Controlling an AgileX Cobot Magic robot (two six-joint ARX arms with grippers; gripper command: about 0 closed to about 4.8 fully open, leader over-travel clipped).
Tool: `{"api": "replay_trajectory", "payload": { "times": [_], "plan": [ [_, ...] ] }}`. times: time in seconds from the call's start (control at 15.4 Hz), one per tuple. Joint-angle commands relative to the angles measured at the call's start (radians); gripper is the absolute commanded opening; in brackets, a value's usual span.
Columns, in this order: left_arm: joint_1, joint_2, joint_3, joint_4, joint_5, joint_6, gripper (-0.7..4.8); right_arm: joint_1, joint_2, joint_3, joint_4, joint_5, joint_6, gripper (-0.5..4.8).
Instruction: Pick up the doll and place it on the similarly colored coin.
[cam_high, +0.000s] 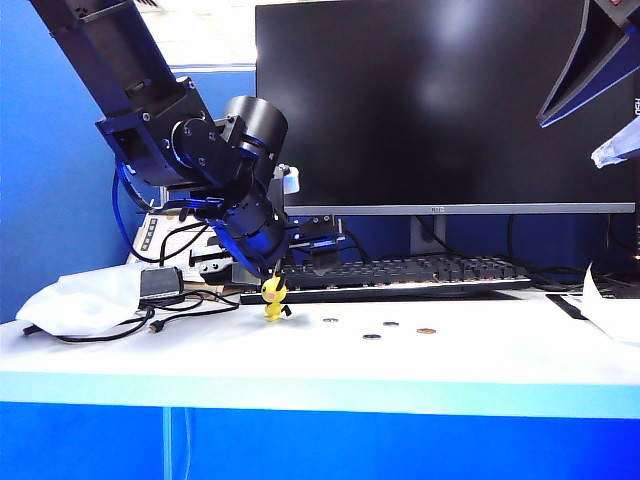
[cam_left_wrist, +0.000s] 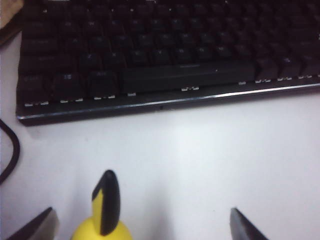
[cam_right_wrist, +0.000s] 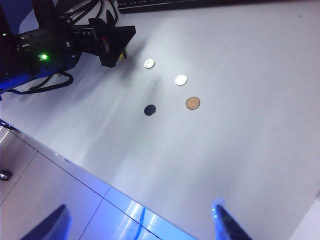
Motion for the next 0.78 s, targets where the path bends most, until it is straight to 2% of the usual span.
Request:
{"api": "replay_trajectory", "payload": {
  "times": [0.06,0.19,0.32,0.39,0.52,0.58,0.65,0.78],
  "plan": [
    [-0.001,-0.001,0.003,0.005,-0.003,0.005,4.79,0.0,-0.002,0.002,0.01,-0.002,0.001,3.69],
    [0.003,-0.001,0.003,-0.005,-0.003,0.021,4.79,0.0,-0.002,0.002,0.011,-0.002,0.001,3.69],
    [0.005,-0.001,0.003,-0.024,-0.003,0.024,4.23,0.0,-0.002,0.002,0.01,-0.002,0.001,3.69],
    [0.005,-0.001,0.003,-0.028,-0.003,0.024,4.16,0.0,-0.002,0.002,0.01,-0.002,0.001,3.69],
    [0.005,-0.002,0.003,-0.032,-0.003,0.028,2.36,0.0,-0.002,0.002,0.01,-0.002,0.001,3.69],
    [0.005,-0.002,0.003,-0.032,-0.005,0.056,1.64,0.0,-0.002,0.002,0.01,-0.002,0.001,3.69],
    [0.005,-0.002,0.003,-0.032,-0.023,0.074,1.4,0.0,-0.002,0.002,0.01,-0.002,0.001,3.69],
    [0.005,-0.002,0.003,-0.035,-0.031,0.073,1.36,0.0,-0.002,0.002,0.01,-0.002,0.001,3.69]
  ]
}}
